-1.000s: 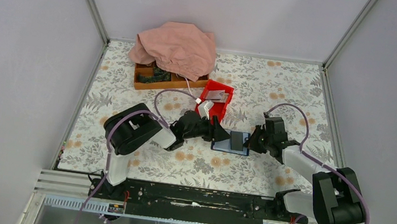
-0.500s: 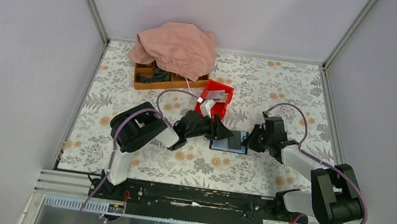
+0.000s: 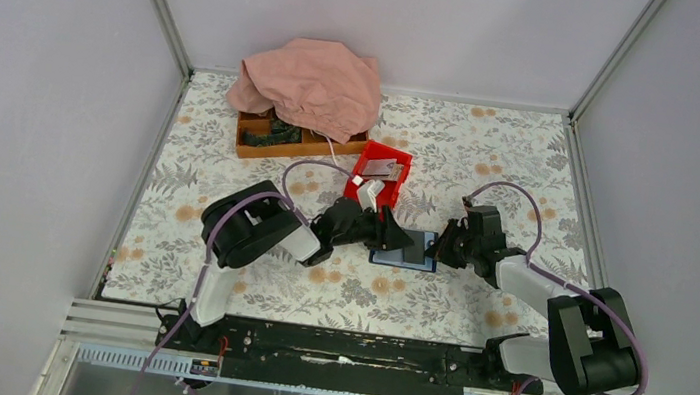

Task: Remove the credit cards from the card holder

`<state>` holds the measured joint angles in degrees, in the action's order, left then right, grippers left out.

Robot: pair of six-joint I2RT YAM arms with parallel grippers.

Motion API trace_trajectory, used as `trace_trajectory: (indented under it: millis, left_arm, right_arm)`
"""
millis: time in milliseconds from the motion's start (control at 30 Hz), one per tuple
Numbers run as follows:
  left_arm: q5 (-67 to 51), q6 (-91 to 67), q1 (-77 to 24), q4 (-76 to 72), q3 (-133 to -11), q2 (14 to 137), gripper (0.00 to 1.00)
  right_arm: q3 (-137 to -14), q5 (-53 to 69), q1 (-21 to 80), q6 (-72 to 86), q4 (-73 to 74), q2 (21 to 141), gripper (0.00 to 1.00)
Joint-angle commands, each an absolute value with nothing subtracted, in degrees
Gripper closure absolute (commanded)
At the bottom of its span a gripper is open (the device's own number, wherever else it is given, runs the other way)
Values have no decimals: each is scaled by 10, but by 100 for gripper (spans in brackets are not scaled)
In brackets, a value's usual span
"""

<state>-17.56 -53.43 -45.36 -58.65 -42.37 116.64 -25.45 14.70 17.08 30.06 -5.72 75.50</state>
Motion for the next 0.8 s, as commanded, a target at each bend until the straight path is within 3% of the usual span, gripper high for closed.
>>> trace_trajectory:
  millis: [0, 767]
  left_arm:
    - [-169, -525, -465, -551, -439, 1189, 44]
    - [-241, -638, -470, -708, -450, 1236, 45]
  right_arm:
    - [-240, 139, 169, 296, -40, 766, 100]
    - [-226, 152, 170, 298, -56, 762, 100]
